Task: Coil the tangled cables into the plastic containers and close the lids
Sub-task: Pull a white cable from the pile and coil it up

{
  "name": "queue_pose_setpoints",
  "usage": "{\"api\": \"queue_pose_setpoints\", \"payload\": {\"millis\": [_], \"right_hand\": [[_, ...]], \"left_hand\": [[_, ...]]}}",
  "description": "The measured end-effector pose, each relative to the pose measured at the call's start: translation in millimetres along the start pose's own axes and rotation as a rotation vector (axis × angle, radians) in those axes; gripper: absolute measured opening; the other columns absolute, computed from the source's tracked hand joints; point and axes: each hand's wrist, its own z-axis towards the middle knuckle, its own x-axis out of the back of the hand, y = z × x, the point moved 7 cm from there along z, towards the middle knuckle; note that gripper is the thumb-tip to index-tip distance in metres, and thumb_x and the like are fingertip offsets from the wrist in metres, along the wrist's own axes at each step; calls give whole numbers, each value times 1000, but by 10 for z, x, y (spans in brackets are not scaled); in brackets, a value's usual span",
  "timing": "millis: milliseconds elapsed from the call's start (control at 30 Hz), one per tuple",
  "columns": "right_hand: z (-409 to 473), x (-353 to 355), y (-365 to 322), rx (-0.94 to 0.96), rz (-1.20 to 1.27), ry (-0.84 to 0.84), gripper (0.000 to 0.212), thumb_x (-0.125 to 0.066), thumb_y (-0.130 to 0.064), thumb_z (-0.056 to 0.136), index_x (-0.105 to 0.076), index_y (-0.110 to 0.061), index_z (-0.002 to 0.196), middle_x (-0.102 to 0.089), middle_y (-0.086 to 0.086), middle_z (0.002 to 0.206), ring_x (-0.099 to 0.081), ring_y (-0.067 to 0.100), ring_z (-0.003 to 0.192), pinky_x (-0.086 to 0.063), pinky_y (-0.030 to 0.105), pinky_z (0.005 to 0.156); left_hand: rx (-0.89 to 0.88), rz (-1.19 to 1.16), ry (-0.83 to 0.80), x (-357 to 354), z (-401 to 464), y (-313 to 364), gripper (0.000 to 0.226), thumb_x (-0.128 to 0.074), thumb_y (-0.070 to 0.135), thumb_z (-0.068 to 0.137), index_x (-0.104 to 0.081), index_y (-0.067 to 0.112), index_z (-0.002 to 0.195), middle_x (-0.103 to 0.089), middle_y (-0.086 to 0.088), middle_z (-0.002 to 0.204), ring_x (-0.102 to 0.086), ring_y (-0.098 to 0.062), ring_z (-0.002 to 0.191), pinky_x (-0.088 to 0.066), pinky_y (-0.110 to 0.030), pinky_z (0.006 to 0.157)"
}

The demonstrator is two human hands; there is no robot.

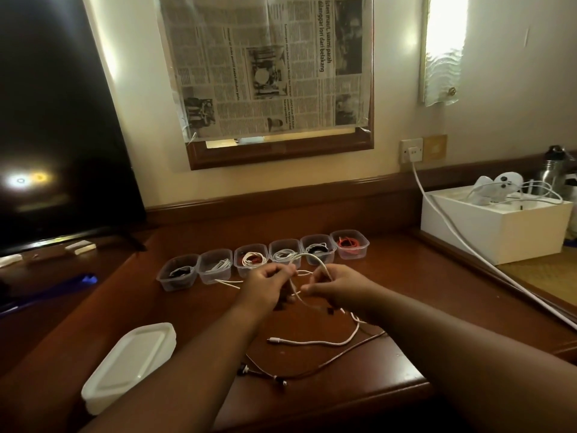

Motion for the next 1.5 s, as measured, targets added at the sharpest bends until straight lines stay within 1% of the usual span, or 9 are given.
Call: {"api": "queue_pose_setpoints", "payload": {"millis": [267, 433, 533, 667, 833, 1033, 1167, 1300, 1500], "right_hand": [[-80, -3, -2, -76, -183, 60, 20, -56, -27, 99, -64, -12, 90, -53, 2, 73, -46, 12, 63, -42, 26, 58], [-155, 175, -187, 36, 484, 223, 27, -40, -32, 105, -55, -12, 96, -60, 8, 85, -57, 22, 80, -48, 37, 79], [-188, 236, -269, 75, 898, 195, 29, -39, -34, 104, -52, -14, 88, -49, 2, 65, -49, 16, 60, -44, 31, 62], [-226, 415, -327, 114, 998, 232, 36, -44, -37, 103, -51, -18, 73, -29, -3, 55, -24, 10, 45, -20, 26, 48], [-272, 778, -254, 98, -60, 485, 14, -59, -28, 97, -58, -16, 90, -59, -1, 76, -56, 8, 57, -47, 23, 50], [-67, 458, 132, -188, -772, 64, 27, -57, -46, 96, -60, -20, 87, -57, -2, 75, -52, 10, 66, -42, 25, 57], [-22, 474, -224, 210, -482, 350, 25, -52, -37, 100, -65, -20, 86, -62, -1, 100, -55, 13, 87, -53, 39, 78], [-75, 421, -432, 322, 350, 200, 30, -38, -36, 104, -66, -28, 110, -60, -3, 128, -56, 16, 117, -48, 37, 96], [-51, 472, -517, 233, 759, 193, 34, -39, -41, 103, -49, -11, 90, -48, 2, 64, -47, 14, 50, -46, 27, 53]], "left_hand": [[4, -106, -2, -126, -69, 91, 25, -54, 29, 100, -72, 12, 100, -73, -6, 81, -69, -15, 71, -51, -30, 64], [-10, -28, -213, -423, -57, -135, 31, -57, 18, 93, -60, 27, 122, -67, 0, 114, -63, -17, 94, -45, -29, 70], [-34, 134, -366, -761, -88, -259, 39, -71, 23, 86, -58, 27, 122, -64, 6, 117, -61, -13, 104, -49, -25, 76], [-366, 493, -208, -878, 134, -269, 4, -67, 16, 92, -70, 16, 94, -60, 9, 90, -55, 1, 81, -42, -20, 73], [-319, 532, 68, -407, 495, -287, 5, -65, 16, 93, -70, 16, 91, -63, -2, 93, -59, -15, 83, -50, -29, 74], [-414, 588, 135, -175, 741, -27, 6, -63, 15, 92, -69, 13, 91, -61, 1, 86, -58, -14, 78, -49, -31, 68], [-304, 547, 204, 0, 922, -114, 13, -64, 23, 94, -69, 13, 89, -67, -4, 81, -60, -17, 76, -45, -29, 66], [-214, 577, 220, 67, 1024, -285, 16, -63, 28, 95, -69, 13, 93, -67, -3, 83, -60, -18, 78, -40, -25, 61], [-123, 602, 254, 148, 1147, -315, 10, -60, 19, 96, -68, 19, 91, -70, -5, 83, -65, -22, 79, -53, -36, 71]]}}
